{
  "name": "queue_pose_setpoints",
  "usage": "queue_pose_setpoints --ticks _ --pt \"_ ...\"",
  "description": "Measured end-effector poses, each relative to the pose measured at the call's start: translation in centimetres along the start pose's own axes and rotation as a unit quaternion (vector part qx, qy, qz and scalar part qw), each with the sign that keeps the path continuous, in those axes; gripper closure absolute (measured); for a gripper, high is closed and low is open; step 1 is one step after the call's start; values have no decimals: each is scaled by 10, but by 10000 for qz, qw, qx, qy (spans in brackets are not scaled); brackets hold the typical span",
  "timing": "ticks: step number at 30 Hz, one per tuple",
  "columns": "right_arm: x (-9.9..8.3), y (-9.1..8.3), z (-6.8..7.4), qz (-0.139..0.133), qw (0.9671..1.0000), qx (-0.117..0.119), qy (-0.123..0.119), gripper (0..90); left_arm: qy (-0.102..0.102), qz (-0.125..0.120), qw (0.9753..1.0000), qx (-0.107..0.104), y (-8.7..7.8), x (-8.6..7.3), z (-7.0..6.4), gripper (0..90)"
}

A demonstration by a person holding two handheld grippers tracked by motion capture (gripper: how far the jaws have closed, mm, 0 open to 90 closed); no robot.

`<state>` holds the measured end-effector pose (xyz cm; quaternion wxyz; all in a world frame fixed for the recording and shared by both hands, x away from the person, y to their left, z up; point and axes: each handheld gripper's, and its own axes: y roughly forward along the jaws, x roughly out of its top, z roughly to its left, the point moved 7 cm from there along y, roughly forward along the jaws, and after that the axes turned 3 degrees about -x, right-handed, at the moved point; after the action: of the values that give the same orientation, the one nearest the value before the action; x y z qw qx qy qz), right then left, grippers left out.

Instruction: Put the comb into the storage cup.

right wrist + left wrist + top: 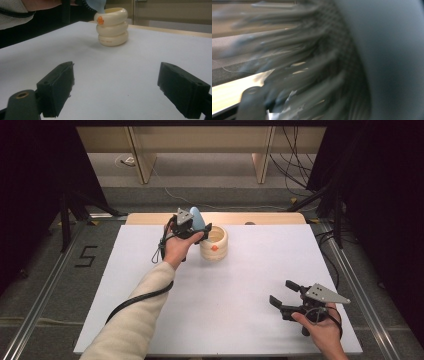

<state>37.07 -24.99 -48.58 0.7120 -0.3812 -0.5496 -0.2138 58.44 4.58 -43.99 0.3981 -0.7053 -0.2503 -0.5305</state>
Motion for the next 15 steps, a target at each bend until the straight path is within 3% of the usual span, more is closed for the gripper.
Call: queue_pose_setpoints --ticks 15 --pt "0 0 0 4 10000 -7 -6 147 -158 116 9997 123 -7 -10 11 163"
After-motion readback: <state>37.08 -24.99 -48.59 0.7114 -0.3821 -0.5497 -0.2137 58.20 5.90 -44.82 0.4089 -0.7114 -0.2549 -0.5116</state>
